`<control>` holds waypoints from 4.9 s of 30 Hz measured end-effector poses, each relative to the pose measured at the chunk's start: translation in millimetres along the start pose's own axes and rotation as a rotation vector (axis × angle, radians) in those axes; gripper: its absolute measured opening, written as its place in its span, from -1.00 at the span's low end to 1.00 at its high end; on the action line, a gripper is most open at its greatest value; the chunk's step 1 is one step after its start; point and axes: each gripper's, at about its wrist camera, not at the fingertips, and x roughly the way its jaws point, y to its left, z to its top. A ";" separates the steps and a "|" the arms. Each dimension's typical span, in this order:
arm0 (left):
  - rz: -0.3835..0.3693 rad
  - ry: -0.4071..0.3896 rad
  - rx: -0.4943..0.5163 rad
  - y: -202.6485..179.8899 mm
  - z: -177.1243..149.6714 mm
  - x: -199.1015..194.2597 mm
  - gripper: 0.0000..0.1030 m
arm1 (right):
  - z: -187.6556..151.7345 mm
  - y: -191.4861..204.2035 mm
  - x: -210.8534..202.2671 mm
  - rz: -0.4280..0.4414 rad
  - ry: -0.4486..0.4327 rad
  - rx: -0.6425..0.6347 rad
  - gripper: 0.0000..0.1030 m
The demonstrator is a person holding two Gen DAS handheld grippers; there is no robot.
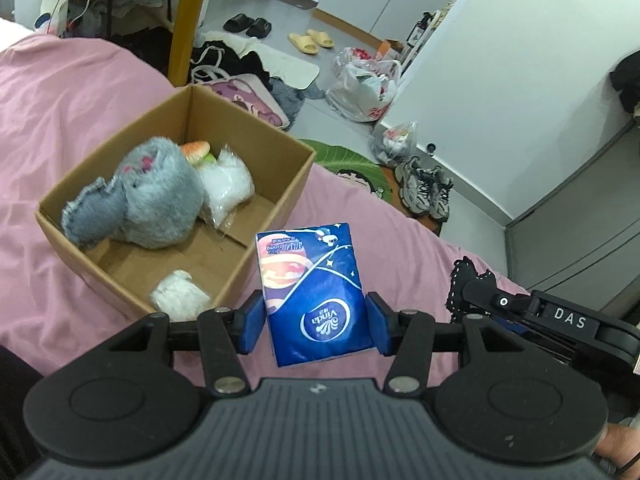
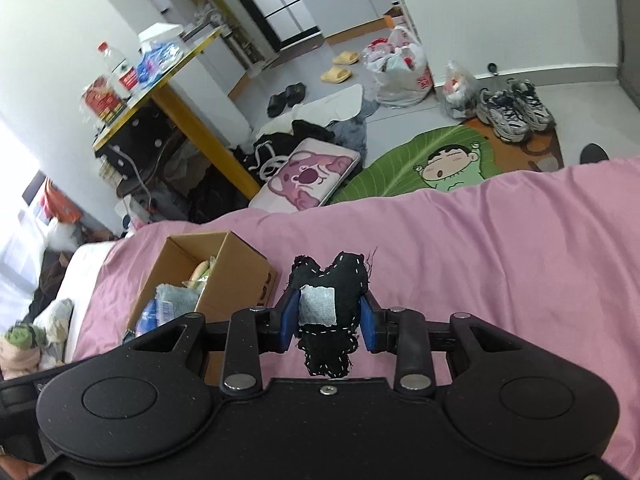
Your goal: Organize soft objects
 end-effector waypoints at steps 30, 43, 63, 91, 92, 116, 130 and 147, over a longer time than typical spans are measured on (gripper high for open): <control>-0.003 -0.008 0.138 63.0 56.2 -32.9 0.02 | -16.4 66.2 7.2 0.019 -0.039 -0.071 -0.37; -0.021 0.076 0.146 70.0 56.8 4.5 0.03 | -9.0 90.7 30.6 0.033 -0.043 -0.120 -0.37; -0.059 0.188 0.073 105.7 69.3 45.3 0.07 | -6.5 137.4 80.6 0.053 0.030 -0.186 -0.36; -0.002 0.083 0.071 115.8 75.8 -22.6 0.38 | -14.7 130.9 19.2 0.000 -0.021 -0.158 0.70; 0.002 0.075 0.075 113.9 74.9 -26.7 0.41 | -15.6 130.4 15.7 0.002 -0.023 -0.160 0.72; 0.105 -0.073 0.197 40.9 37.5 -115.0 0.88 | -40.0 99.1 -72.2 -0.004 -0.114 -0.178 1.00; 0.125 -0.129 0.225 25.8 -4.2 -149.0 0.98 | -64.1 92.7 -110.0 -0.026 -0.135 -0.238 1.00; 0.102 -0.215 0.269 32.3 -30.5 -197.7 0.99 | -96.3 117.3 -177.3 -0.092 -0.162 -0.267 1.00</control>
